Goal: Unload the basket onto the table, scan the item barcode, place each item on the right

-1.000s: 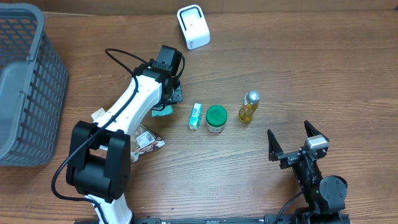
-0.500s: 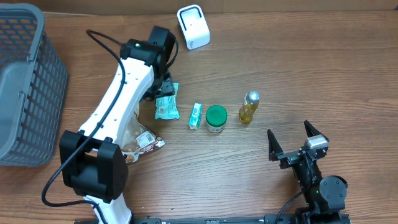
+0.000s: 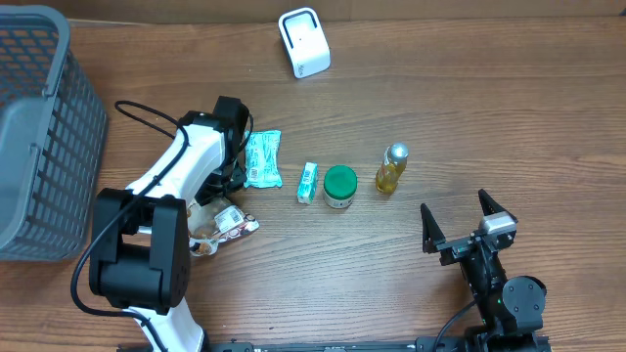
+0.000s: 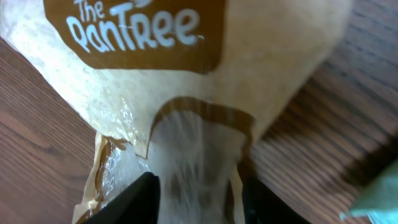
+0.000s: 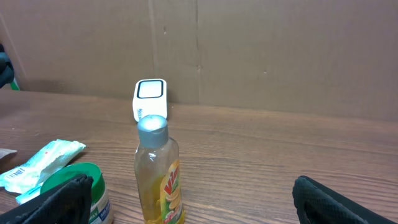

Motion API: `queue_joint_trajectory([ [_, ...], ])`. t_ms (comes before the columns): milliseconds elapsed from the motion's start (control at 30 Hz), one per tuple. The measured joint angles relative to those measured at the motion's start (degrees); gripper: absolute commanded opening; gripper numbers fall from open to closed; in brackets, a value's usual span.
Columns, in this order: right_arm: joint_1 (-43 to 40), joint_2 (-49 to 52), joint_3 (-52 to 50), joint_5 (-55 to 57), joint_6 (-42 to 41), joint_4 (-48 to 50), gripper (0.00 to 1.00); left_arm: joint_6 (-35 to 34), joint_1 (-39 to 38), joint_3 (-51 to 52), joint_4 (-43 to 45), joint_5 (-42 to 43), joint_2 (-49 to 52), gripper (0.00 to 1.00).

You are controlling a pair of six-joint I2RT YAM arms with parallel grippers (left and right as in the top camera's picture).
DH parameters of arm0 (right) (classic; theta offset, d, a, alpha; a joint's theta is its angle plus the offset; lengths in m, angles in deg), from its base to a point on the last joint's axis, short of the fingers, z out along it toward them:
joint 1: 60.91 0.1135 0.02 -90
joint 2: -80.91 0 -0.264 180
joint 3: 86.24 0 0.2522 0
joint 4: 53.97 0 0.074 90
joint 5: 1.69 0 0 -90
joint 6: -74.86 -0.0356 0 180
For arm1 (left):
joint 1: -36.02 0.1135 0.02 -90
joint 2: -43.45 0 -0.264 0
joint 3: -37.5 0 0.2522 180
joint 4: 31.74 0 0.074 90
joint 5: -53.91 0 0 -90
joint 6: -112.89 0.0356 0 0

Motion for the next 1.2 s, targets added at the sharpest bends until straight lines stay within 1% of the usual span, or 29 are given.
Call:
queue_joint_trajectory([
  [67,0.0,0.0,0.0,0.0,0.0,0.0,1.00,2.6,0.3,0.3,2.4,-0.1,0.0,0.15],
  [167,0.0,0.0,0.0,0.0,0.0,0.0,1.00,9.2,0.3,0.4,6.7,-0.4,0.0,0.12],
  [300,0.0,0.0,0.0,0.0,0.0,0.0,1.00,19.0,0.3,0.4,8.5,-0.5,0.0,0.12],
  [367,0.0,0.0,0.0,0.0,0.0,0.0,1.00,23.8,0.3,0.4,8.5,-0.5,0.0,0.16],
  [467,0.0,0.0,0.0,0.0,0.0,0.0,1.00,29.2,0.3,0.4,8.3,-0.7,0.0,0.18],
  [533,0.0,0.0,0.0,0.0,0.0,0.0,1.00,30.9,0.3,0.4,8.0,-0.9,0.0,0.19],
  [633,0.0,0.0,0.0,0.0,0.0,0.0,1.00,33.0,0.3,0.4,6.0,-1.1,0.0,0.38],
  [700,0.0,0.0,0.0,0.0,0.0,0.0,1.00,33.4,0.3,0.2,4.2,-1.1,0.0,0.49],
  [733,0.0,0.0,0.0,0.0,0.0,0.0,1.00,33.4,0.3,0.1,3.2,-1.2,0.0,0.56],
  [833,0.0,0.0,0.0,0.0,0.0,0.0,1.00,33.2,0.3,-1.9,0.1,-1.2,0.0,0.70],
  [900,0.0,0.0,0.0,0.0,0.0,0.0,1.00,32.8,0.3,-4.6,-2.1,-1.3,-0.1,0.85],
  [933,0.0,0.0,0.0,0.0,0.0,0.0,1.00,32.5,0.3,-6.1,-2.8,-1.2,-0.3,1.00],
  [1033,0.0,0.0,0.0,0.0,0.0,0.0,1.00,32.3,0.3,-10.8,-4.6,-1.2,-2.3,1.00],
  [1200,0.0,0.0,0.0,0.0,0.0,0.0,1.00,32.3,0.7,-17.3,-4.6,-1.2,-8.0,1.00],
])
